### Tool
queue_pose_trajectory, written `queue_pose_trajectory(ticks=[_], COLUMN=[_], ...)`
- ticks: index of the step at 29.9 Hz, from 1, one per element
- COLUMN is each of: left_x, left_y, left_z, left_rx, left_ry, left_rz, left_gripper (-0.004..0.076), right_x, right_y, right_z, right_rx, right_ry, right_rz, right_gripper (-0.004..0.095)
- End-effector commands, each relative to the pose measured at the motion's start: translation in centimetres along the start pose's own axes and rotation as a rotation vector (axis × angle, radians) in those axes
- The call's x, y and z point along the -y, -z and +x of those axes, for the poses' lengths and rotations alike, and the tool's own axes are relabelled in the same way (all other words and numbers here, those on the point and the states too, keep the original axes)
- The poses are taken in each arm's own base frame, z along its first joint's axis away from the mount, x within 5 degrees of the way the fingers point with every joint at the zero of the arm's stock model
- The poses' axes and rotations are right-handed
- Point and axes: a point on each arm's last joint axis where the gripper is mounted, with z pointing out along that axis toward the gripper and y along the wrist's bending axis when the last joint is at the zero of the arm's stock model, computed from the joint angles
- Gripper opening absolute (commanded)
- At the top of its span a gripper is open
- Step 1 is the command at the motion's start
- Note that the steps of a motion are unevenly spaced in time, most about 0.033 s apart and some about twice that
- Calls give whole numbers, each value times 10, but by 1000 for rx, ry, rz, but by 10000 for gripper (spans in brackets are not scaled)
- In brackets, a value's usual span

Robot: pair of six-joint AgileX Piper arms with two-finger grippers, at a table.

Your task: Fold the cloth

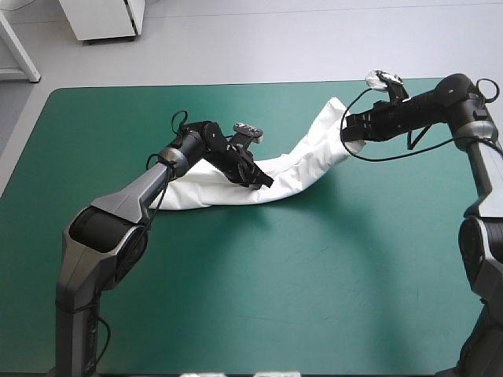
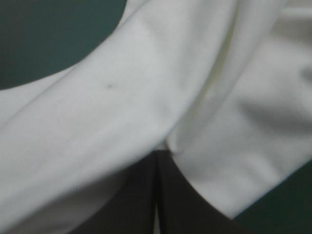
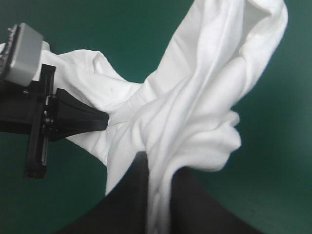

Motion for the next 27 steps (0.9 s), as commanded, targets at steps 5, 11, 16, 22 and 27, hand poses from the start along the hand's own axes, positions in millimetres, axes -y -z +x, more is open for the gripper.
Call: queue_pose_trajectory(ticks=[5,11,16,22,27], left_x=[10,12,21,33,14], left_y=[17,25,66,137,205], left_z=[-4,-7,-20,-30,-16], left_rx=[17,13,52,155,222], left_ry=[-11,-26,-80,-153,-93], left_rz=[4,3,-57,-184,-290], left_gripper=[-9,-9,-9,-9,-9], right_x=[-41,-42,-42,-49,-71], right_y=[42,43,43,41,31], right_z=[-10,-10,-10,-11,-14], right_rx=[121,120,120,135,163], right_ry=[89,91,91,82,118], right_rz=[-32,-33,-33,-81,-177], right_gripper=[-17,-17,-17,-17,-17])
